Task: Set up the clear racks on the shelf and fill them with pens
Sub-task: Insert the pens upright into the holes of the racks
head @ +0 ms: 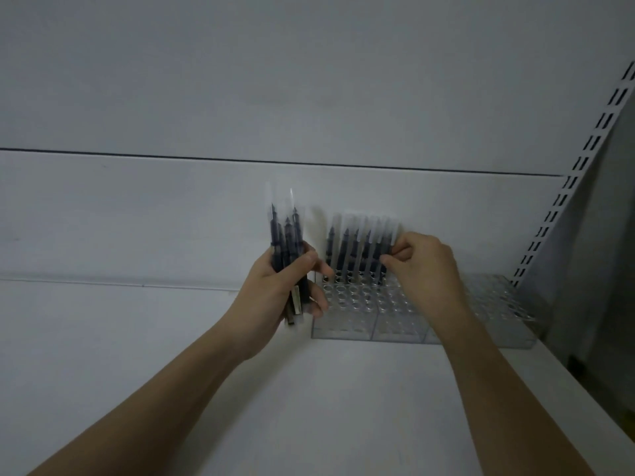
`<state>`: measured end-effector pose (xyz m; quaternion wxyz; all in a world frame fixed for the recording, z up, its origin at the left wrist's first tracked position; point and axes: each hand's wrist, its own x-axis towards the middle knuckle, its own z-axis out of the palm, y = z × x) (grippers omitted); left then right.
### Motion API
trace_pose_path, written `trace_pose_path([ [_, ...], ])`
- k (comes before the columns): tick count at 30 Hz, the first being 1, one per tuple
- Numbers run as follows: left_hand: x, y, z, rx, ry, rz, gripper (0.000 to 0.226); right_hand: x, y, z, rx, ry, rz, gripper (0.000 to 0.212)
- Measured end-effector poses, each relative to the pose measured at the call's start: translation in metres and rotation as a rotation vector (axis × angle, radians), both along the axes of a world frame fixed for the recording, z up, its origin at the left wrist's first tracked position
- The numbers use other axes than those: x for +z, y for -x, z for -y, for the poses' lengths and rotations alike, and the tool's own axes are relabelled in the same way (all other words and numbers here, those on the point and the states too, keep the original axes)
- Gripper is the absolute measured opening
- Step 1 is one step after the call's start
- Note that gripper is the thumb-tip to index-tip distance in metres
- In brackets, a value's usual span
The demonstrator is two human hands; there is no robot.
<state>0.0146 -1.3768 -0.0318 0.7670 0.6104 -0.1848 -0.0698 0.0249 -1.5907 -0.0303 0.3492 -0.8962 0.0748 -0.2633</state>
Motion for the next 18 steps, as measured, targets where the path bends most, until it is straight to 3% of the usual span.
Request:
trace_pose_path([
  [6,0.02,-0.001,0.032,0.0,0.09,0.031,0.024,0.011,0.005,0.007,-0.038,-0.025,-0.015,0.018],
  [8,0.026,-0.001,0.043,-0.023,0.091,0.044,0.023,0.022,0.009,0.01,-0.048,-0.079,0.1,0.01],
  [11,0.026,0.003,0.056,-0.049,0.061,0.057,0.015,0.04,0.016,0.003,0.105,-0.335,0.279,0.005],
  [15,0.019,0.008,0.062,-0.058,0.032,0.034,0.029,0.054,0.019,-0.009,0.404,-0.493,0.08,0.015],
  [18,0.013,0.008,0.057,-0.035,0.025,0.039,0.03,0.051,0.017,-0.007,0.47,-0.53,-0.021,0.019],
])
